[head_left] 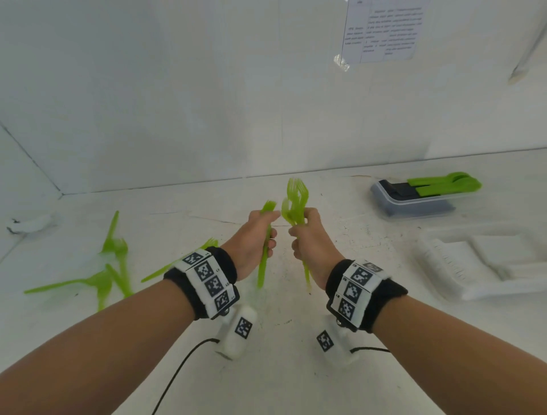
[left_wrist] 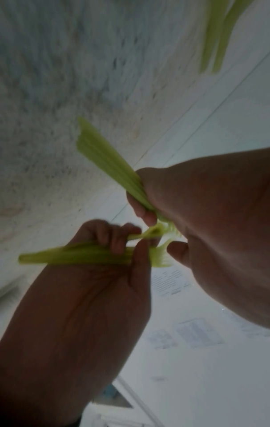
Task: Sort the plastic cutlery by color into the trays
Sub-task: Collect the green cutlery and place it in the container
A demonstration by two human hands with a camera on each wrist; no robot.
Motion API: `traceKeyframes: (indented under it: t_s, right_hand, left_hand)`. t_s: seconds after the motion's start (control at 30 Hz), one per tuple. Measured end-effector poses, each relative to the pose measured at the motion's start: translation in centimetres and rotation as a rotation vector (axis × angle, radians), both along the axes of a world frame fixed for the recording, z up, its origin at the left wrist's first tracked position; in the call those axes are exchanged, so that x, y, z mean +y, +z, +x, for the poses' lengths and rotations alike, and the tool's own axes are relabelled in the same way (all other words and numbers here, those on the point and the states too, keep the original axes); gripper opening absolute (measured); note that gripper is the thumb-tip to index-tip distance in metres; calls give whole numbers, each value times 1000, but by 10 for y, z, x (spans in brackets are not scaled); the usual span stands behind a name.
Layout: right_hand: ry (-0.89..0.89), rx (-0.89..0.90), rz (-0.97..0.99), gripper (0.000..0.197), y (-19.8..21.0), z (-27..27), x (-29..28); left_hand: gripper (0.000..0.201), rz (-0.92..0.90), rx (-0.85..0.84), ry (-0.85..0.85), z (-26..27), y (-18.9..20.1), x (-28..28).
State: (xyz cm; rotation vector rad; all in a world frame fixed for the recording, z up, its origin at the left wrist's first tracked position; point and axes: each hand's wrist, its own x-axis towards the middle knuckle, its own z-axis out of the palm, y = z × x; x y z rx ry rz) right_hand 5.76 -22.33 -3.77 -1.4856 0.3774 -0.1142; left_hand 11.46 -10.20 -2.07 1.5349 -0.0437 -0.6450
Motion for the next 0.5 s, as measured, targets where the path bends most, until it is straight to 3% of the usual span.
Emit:
traceKeyframes:
  t_s: [0.07, 0.17, 0.5]
  right_hand:
    - [63, -55, -11, 27, -2, -2, 9]
    - [22, -86, 29, 26, -4, -2, 10]
    - [-32, -108, 133, 27, -4, -3, 0]
  left_hand:
    - [26, -7, -41, 24, -2, 0, -13]
    - [24, -34, -75, 88, -3, -4, -24]
    - [24, -139, -13, 81, -17, 0, -27]
